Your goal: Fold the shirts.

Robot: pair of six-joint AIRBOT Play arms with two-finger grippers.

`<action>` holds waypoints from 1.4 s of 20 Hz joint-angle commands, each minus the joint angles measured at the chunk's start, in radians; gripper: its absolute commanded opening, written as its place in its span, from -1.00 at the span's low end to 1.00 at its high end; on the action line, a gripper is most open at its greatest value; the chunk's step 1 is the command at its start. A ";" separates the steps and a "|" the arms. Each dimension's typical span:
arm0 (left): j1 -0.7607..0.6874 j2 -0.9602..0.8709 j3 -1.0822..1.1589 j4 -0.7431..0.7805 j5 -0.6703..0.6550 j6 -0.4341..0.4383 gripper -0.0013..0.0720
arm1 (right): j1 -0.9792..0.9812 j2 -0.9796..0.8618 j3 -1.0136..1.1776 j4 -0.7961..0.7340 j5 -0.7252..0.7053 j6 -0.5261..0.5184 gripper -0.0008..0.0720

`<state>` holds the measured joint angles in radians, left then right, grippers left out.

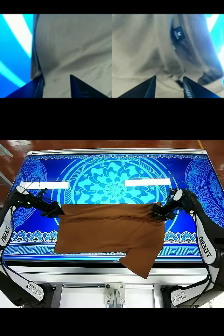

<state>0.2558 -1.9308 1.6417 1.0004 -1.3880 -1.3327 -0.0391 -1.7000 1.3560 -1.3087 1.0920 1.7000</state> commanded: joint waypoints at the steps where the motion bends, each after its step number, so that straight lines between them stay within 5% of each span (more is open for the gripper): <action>1: 0.060 0.028 0.099 0.025 -0.168 -0.063 0.14 | -0.042 0.092 0.002 -0.058 0.092 -0.063 0.32; 5: 0.169 0.146 0.083 0.061 -0.378 -0.061 0.14 | -0.187 0.240 0.000 -0.195 0.362 -0.126 0.32; 8: 0.230 0.318 -0.209 0.084 -0.312 0.014 0.14 | -0.309 0.314 -0.048 -0.166 0.455 -0.192 0.32; 10: 0.270 0.440 -0.523 0.082 -0.195 0.073 0.20 | -0.359 0.353 -0.117 -0.122 0.449 -0.208 0.84; 12: 0.306 0.506 -0.761 0.074 -0.114 0.147 0.42 | -0.380 0.364 -0.176 -0.069 0.442 -0.231 0.84; 15: 0.344 0.515 -0.938 0.046 -0.057 0.224 0.42 | -0.375 0.364 -0.235 0.006 0.389 -0.232 0.84; 26: 0.342 0.444 -0.996 -0.116 0.122 0.251 0.41 | -0.376 0.364 -0.254 0.072 0.323 -0.231 0.84; 28: 0.342 0.444 -0.997 -0.119 0.124 0.251 0.14 | -0.375 0.364 -0.254 0.047 0.325 -0.228 0.84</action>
<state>0.5964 -1.4811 0.6495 0.9009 -1.3071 -1.0874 -0.4141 -1.3373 1.1027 -1.2438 1.4193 1.4693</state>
